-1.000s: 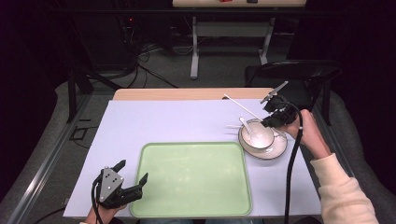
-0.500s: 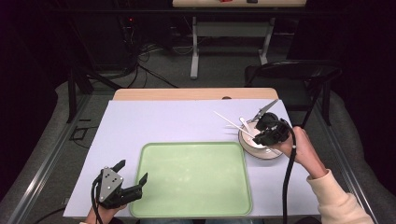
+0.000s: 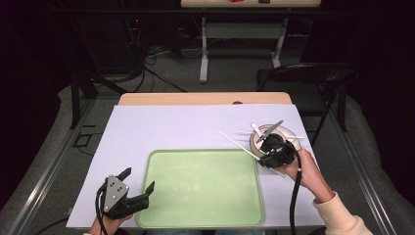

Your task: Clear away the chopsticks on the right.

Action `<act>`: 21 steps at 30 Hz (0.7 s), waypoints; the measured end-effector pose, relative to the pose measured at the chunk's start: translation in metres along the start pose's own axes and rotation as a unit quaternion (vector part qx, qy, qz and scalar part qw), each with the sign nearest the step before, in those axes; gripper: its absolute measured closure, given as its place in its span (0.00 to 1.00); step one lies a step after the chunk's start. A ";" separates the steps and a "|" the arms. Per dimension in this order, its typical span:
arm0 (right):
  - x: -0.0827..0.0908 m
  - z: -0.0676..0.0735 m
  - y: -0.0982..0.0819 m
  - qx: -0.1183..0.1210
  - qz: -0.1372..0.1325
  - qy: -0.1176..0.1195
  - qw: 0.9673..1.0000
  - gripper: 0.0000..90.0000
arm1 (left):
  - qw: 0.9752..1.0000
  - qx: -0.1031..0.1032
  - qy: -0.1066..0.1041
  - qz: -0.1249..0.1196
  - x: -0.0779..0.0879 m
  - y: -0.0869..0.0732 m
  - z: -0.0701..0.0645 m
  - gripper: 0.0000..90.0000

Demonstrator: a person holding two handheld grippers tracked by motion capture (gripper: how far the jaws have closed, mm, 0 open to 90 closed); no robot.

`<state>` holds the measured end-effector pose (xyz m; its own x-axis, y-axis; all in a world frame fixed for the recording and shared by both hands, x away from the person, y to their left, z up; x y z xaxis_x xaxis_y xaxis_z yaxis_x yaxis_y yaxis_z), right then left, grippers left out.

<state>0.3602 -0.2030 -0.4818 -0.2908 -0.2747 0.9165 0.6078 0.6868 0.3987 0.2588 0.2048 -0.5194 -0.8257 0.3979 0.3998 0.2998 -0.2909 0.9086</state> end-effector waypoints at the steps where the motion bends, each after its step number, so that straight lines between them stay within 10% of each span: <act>1: -0.002 0.002 -0.001 0.001 0.002 0.003 1.000 0.93 | 1.000 -0.002 -0.001 0.001 0.000 0.000 0.000 0.17; 21: -0.034 0.033 -0.019 -0.066 0.000 0.046 0.997 0.93 | 1.000 0.001 0.005 -0.005 0.001 0.000 0.000 0.17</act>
<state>0.3347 -0.1846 -0.5215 -0.2266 -0.3392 0.9130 0.7007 0.5943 0.3947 0.2576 0.2056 -0.5189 -0.8335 0.3922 0.3892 0.2917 -0.2857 0.9128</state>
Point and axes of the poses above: each handheld gripper's, and its own axes: x roughly backward along the jaws, y roughly out of its top, z roughly to its left, the point moved 4 cm from there along -x, roughly forward along the jaws, and after that the axes turned 1 degree about z, right-handed, at the moved point
